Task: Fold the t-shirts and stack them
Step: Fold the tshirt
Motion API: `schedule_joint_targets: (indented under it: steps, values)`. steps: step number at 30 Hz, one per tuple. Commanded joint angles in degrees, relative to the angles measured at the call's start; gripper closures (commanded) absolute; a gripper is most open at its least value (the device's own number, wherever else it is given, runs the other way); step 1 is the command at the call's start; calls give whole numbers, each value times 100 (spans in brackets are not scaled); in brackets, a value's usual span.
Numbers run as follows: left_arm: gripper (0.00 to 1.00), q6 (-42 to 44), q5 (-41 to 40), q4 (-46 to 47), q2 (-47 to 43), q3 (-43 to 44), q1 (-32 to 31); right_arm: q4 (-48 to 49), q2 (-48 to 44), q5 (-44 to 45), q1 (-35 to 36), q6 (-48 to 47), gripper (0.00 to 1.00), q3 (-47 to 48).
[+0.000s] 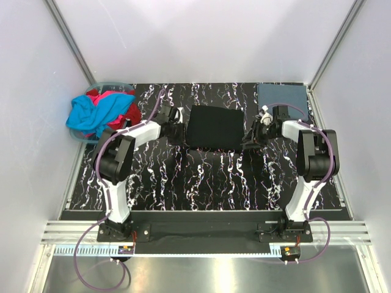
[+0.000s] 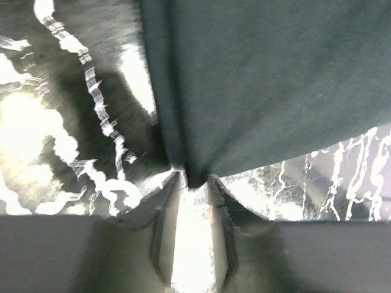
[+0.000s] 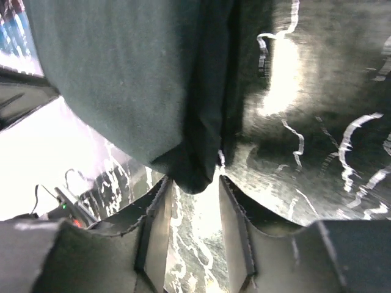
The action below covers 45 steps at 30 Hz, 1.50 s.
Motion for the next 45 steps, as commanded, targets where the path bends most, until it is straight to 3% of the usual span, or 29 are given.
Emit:
schedule_joint_targets:
  steps: [1,3,6,9,12,16,21,23,27,30,37,45]
  values:
    - [67,-9,-591,-327,-571,79,46,-69,-405,346,-43,190,56,17]
    - [65,79,-688,-589,-721,272,46,-340,-503,470,-34,216,56,130]
    - [60,237,-899,-1028,-765,860,55,-648,-705,523,-34,392,65,438]
    - [60,238,-917,-1180,-687,1327,46,-684,-811,234,166,655,85,763]
    - [59,185,-382,-1101,-450,1810,11,-684,-531,-188,396,691,94,1123]
    - [59,114,400,-996,401,2836,-50,-579,181,-548,564,621,95,1396]
    - [59,132,-64,-793,1360,3462,-16,-500,1261,108,546,261,96,1625]
    - [60,45,118,-810,1861,3638,98,-500,1439,145,546,208,95,1765]
    - [60,-88,252,-811,2091,3920,239,-561,1151,259,546,243,93,1880]
    - [60,35,393,-846,1828,4061,336,-745,633,224,546,304,86,1994]
    - [58,115,146,-1057,282,3272,267,-1115,-63,75,564,296,82,1960]
    - [58,-421,410,453,-581,874,-866,-632,251,-146,599,323,82,1344]
